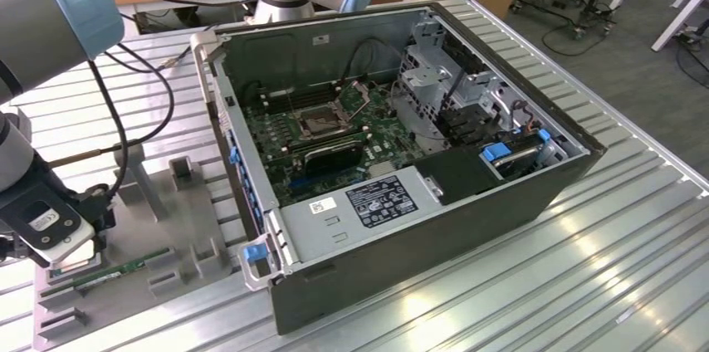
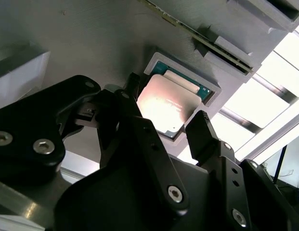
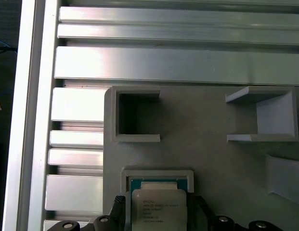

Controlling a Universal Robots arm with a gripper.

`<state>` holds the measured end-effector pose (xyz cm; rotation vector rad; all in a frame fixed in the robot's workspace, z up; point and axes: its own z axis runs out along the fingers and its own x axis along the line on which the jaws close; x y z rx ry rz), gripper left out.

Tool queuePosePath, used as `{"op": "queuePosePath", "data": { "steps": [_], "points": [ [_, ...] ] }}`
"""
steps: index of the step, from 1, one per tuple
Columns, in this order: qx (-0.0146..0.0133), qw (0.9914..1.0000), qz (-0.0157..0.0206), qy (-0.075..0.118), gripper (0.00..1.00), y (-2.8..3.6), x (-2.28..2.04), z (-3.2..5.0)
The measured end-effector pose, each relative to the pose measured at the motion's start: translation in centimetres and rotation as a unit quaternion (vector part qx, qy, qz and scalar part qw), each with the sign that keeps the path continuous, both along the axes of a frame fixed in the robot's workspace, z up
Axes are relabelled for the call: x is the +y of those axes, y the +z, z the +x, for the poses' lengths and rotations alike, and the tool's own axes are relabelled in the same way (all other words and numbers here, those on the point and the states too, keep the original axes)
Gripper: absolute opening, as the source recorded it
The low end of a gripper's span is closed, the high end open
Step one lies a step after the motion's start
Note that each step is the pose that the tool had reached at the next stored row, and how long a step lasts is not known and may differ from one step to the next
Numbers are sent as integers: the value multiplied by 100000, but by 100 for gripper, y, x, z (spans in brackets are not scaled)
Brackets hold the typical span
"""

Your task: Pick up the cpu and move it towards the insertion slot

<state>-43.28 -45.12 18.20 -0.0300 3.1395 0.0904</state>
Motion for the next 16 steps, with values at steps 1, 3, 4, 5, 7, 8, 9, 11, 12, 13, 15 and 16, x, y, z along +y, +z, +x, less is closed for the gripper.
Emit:
{"op": "queuePosePath", "data": {
  "steps": [1,3,4,5,7,8,9,11,12,13,15,16],
  "points": [
    [0,100000,0,1,66,0,0,0],
    [-3,100000,2,0,66,0,0,0],
    [-2,100000,2,3,65,0,0,0],
    [4,100000,-1,2,65,1,0,0],
    [2,100000,0,0,55,1,0,0],
    [4,100000,0,2,55,1,0,0],
    [1,100000,0,2,55,1,0,0],
    [-2,100000,2,2,55,1,0,0],
    [-2,100000,2,2,55,1,0,0],
    [-2,100000,3,1,55,1,0,0],
    [-3,100000,2,1,55,2,0,0],
    [-2,100000,2,2,55,2,0,0]
  ]
}}
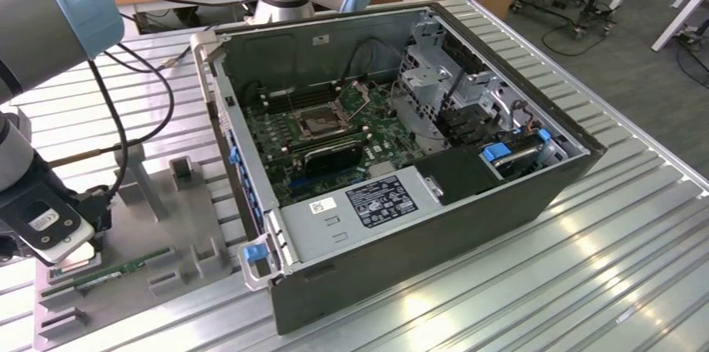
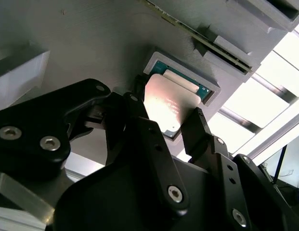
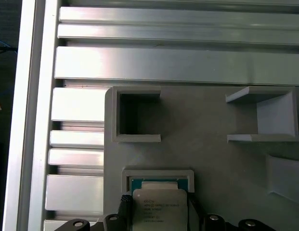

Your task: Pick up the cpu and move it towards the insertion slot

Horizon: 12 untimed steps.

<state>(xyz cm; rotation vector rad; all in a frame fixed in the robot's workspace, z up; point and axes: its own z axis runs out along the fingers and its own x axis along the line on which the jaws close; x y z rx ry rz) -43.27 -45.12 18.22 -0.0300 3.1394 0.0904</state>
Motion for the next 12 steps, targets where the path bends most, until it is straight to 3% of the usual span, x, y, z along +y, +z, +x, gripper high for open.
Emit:
{"op": "queuePosePath", "data": {
  "steps": [6,12],
  "points": [
    [13,100000,-4,-1,55,23,0,-1],
    [3,100000,4,-2,55,108,0,0]
  ]
}}
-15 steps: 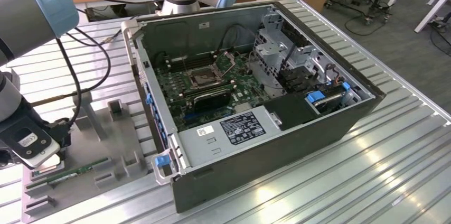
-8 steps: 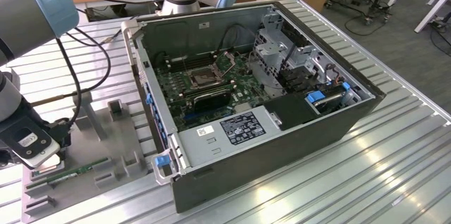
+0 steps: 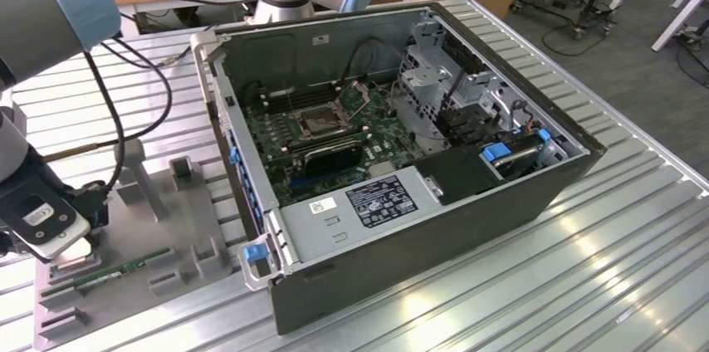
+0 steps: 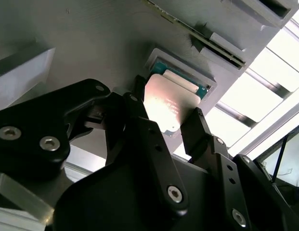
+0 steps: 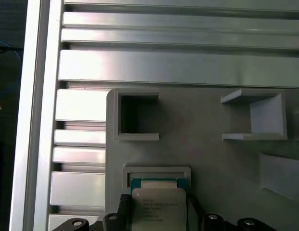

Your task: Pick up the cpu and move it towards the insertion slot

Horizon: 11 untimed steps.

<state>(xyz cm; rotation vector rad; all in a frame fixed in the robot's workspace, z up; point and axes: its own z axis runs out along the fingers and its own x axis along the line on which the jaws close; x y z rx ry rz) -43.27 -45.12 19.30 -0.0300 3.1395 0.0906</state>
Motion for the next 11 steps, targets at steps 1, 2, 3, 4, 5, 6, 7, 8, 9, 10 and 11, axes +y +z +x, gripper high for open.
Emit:
{"op": "queuePosePath", "data": {
  "steps": [1,2,3,4,5,6,7,8,9,10,11],
  "points": [
    [-2,100000,1,0,55,17,0,0],
    [-7,100000,4,2,55,34,0,0],
    [-3,100000,4,3,55,52,0,0],
    [-2,100000,9,1,55,69,0,0],
    [-1,100000,15,1,55,87,0,0],
    [-1,100000,20,2,55,104,0,0],
    [-1,100000,28,3,55,121,0,0],
    [1,100000,31,2,55,137,0,0],
    [-4,100000,33,3,55,152,0,0],
    [-3,100000,35,2,55,165,0,0],
    [-5,100000,36,1,55,176,0,0]
  ]
}}
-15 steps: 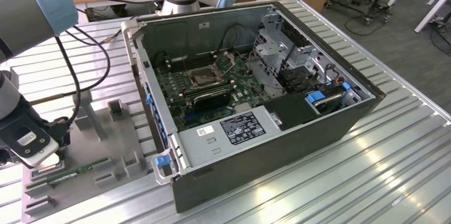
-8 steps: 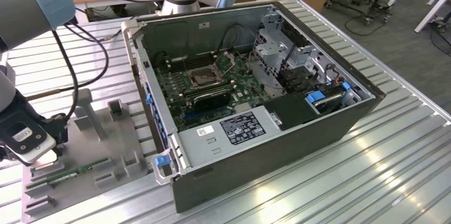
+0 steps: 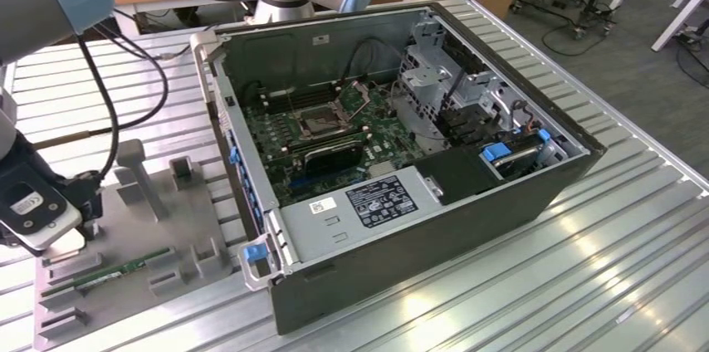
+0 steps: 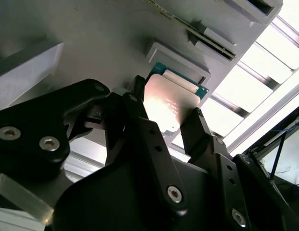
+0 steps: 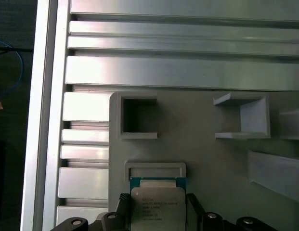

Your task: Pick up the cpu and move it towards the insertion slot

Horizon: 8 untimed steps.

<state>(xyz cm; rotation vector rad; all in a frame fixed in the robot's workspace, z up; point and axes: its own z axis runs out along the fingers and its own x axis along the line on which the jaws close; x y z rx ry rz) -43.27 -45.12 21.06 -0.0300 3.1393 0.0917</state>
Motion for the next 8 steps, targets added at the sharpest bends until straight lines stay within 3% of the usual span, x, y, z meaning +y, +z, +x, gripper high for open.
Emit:
{"op": "queuePosePath", "data": {
  "steps": [8],
  "points": [
    [1,100000,-2,0,55,131,0,0]
  ]
}}
